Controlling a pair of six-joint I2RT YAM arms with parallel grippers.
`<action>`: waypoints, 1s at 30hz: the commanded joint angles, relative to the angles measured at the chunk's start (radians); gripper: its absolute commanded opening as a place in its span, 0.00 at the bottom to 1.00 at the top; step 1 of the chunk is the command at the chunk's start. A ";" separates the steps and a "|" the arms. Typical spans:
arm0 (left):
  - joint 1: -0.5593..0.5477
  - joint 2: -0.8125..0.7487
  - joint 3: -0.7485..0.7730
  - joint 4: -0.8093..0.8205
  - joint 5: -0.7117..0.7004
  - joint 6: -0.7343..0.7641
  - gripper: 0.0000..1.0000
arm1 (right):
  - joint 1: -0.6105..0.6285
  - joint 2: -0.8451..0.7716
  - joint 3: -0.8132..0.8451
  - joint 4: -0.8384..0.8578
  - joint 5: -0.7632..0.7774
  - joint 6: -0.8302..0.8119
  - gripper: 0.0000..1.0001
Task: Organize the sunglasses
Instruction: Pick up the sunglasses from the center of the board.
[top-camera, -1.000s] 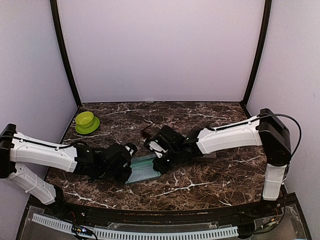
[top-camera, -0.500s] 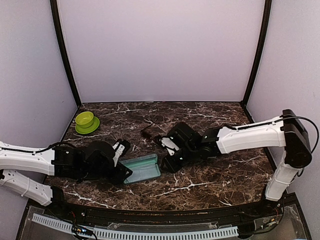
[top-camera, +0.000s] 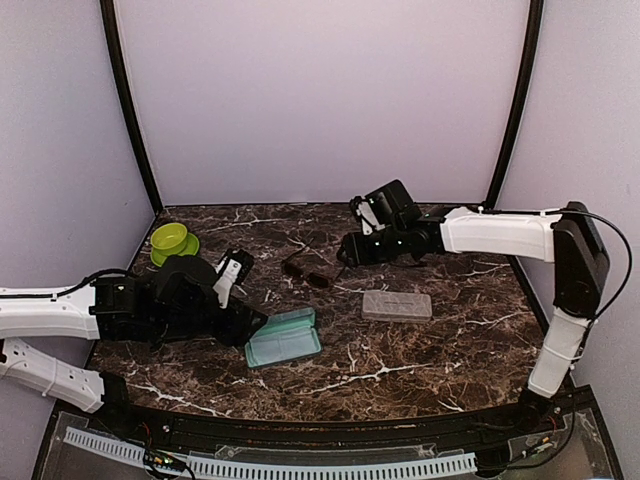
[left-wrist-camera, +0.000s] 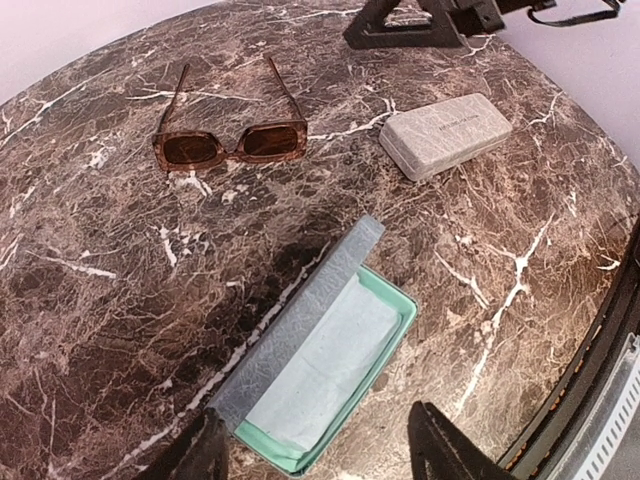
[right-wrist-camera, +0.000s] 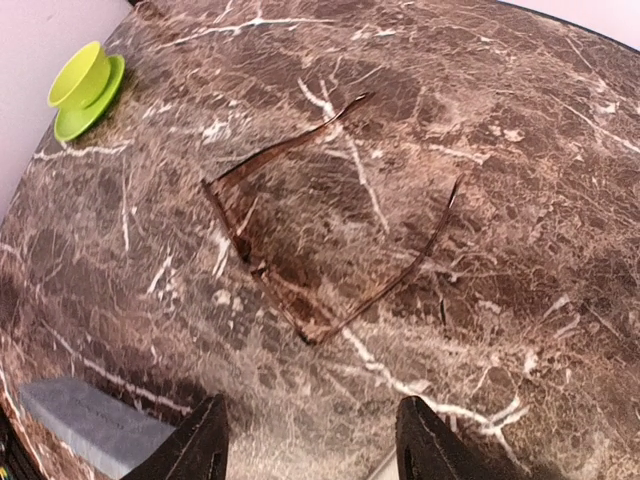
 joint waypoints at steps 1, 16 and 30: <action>0.008 0.016 0.027 0.022 -0.008 0.032 0.64 | -0.052 0.123 0.136 0.014 0.009 0.055 0.58; 0.011 0.011 0.001 0.081 0.027 0.061 0.64 | -0.089 0.435 0.405 -0.111 0.029 0.098 0.56; 0.011 0.036 -0.015 0.113 0.047 0.055 0.64 | -0.056 0.466 0.373 -0.100 0.036 0.114 0.52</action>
